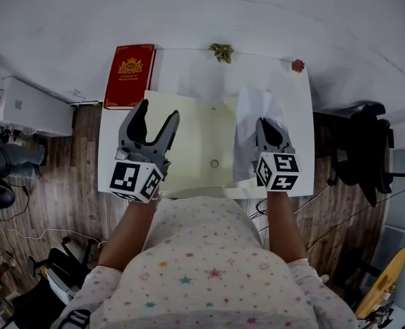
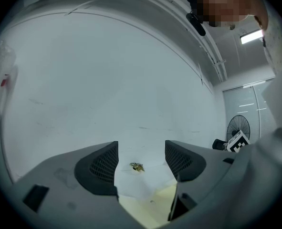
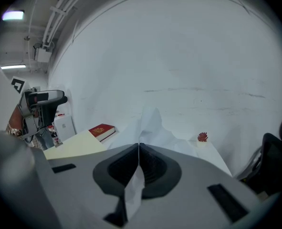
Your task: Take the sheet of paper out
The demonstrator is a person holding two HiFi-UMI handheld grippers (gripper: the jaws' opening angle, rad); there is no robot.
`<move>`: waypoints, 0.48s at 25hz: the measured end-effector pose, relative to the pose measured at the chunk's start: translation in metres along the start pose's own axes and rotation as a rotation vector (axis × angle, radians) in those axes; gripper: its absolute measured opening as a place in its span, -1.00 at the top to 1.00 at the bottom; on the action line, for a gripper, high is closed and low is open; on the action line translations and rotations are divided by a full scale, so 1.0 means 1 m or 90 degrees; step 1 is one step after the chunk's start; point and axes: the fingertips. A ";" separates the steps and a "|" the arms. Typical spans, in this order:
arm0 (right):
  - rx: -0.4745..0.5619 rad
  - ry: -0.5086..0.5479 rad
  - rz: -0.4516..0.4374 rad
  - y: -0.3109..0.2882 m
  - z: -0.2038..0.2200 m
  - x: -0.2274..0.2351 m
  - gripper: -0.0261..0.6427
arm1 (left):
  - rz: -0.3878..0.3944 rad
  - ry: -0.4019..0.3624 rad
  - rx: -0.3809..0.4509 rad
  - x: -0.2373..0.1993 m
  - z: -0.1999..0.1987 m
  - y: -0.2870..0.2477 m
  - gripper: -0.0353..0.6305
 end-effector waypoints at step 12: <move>0.065 -0.006 0.004 0.011 -0.042 -0.001 0.91 | 0.003 -0.001 0.021 -0.004 -0.012 0.002 0.04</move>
Point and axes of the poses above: the fingertips, and each gripper's own axes: y backward along the fingers, x to its right, z out of its underside, and after that the axes turned 14 degrees about z, right-handed
